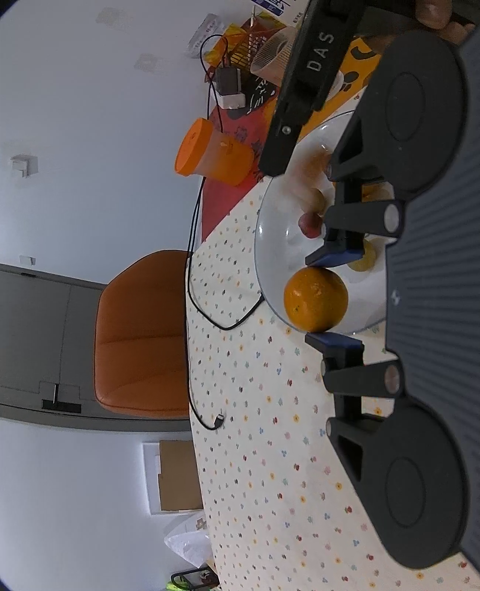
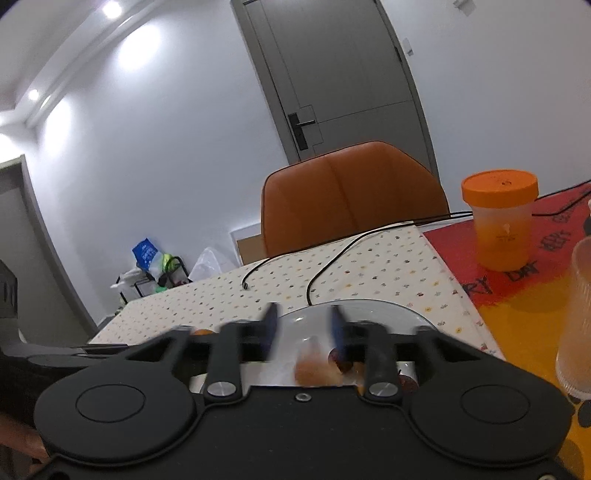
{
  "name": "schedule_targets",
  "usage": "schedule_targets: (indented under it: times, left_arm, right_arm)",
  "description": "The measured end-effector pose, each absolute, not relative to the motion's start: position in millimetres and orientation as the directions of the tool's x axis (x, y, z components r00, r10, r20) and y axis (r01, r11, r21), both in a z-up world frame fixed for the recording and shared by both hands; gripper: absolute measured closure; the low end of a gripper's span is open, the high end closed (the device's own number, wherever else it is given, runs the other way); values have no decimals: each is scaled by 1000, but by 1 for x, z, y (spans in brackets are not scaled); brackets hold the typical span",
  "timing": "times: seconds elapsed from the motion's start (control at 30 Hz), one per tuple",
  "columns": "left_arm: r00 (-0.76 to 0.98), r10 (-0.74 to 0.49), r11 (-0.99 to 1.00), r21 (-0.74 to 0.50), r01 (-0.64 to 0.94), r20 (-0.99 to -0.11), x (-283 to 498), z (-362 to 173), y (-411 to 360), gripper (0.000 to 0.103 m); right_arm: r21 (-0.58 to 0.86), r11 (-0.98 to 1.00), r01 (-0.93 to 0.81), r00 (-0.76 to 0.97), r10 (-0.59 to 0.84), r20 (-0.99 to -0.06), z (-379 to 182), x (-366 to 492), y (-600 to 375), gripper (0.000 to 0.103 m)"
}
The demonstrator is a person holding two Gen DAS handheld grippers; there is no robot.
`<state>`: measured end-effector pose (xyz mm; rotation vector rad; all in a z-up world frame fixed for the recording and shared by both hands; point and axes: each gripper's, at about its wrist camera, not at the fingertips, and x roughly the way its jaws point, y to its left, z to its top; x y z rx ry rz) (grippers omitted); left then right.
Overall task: Organize fruits
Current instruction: 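Carry the orange and pomelo piece over the white plate and open both tools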
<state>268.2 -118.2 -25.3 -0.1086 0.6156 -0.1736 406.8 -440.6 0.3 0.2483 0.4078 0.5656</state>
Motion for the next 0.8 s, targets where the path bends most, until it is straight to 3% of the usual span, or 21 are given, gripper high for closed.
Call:
schedule_targets:
  times: [0.23,0.43,0.5,0.8]
  left_arm:
    - [787,-197,979,-156,129,-585,278,-32,-125,65]
    - [796,-180,981,-158,108,-578,276,-27,-119,61]
    - [799,-170,983,-156,96,-577,273,-25,-115,58]
    - [807,-131,988,-143,58,-576,251,-19,-90,47]
  right_arm:
    - [363,834,-415,785,530,-320,-5,403,-457,58]
    - [375,842,-387,793,512,-331,-10,395,-463,50]
    - [378,847,-374,798,502,-335,-11,392,-463,39]
    - [390,842,-373,794,507,-336,-15,377,-455,34]
